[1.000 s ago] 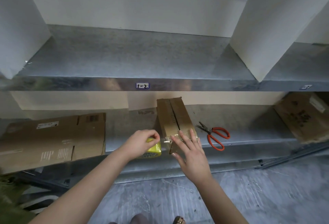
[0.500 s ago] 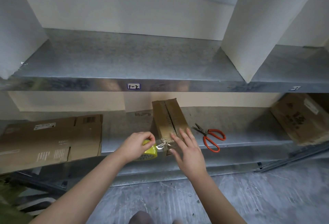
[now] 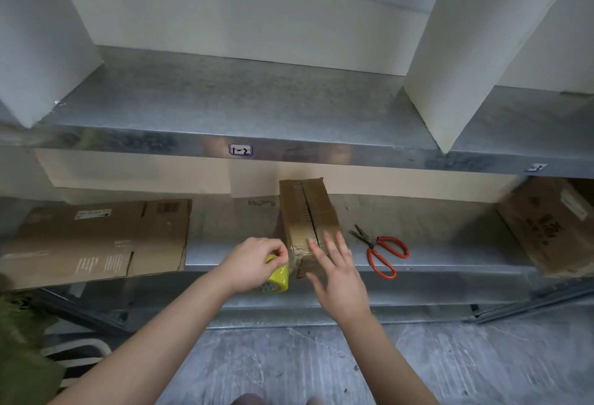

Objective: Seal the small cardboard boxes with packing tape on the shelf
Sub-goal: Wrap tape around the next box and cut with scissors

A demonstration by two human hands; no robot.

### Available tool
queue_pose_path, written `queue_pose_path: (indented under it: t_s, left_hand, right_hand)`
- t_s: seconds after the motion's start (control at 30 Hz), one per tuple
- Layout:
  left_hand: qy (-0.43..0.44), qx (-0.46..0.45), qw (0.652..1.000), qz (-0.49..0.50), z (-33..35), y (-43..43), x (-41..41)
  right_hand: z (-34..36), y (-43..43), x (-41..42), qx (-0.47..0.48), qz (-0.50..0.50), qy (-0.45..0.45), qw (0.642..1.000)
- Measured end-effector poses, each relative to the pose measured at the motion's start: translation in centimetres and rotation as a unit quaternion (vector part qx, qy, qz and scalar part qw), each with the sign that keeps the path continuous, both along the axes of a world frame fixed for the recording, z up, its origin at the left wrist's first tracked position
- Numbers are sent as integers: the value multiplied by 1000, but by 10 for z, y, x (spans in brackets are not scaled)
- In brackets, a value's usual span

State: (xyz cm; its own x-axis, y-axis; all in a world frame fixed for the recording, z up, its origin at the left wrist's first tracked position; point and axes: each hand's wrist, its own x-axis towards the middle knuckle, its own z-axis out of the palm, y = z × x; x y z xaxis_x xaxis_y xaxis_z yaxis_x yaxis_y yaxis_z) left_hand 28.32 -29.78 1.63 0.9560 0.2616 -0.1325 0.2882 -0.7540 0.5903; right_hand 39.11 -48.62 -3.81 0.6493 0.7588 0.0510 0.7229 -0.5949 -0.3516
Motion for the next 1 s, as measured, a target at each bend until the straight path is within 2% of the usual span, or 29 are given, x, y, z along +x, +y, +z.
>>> queue_pose_path:
  t_s: [0.3,0.57,0.73,0.9,1.0]
  left_hand:
    - [26,-13,999,24,0,9,1]
    - [55,-6,998,-37,-13,19,2]
    - [83,-86,992,-38,-15,26,1]
    - [80,-29,994,-61,-24,28,8]
    - [60,-5,997,-38,-32,24,13]
  right_hand:
    - [-1,-3,7,-5,16,-8,1000]
    - [-3,-3,8,-5,19,-7,1000]
    - [-2,-3,10,6,15,-4,1000]
    - [-2,-1,8,12,12,-7,1000]
    - [-2,-1,8,12,13,-5,1000]
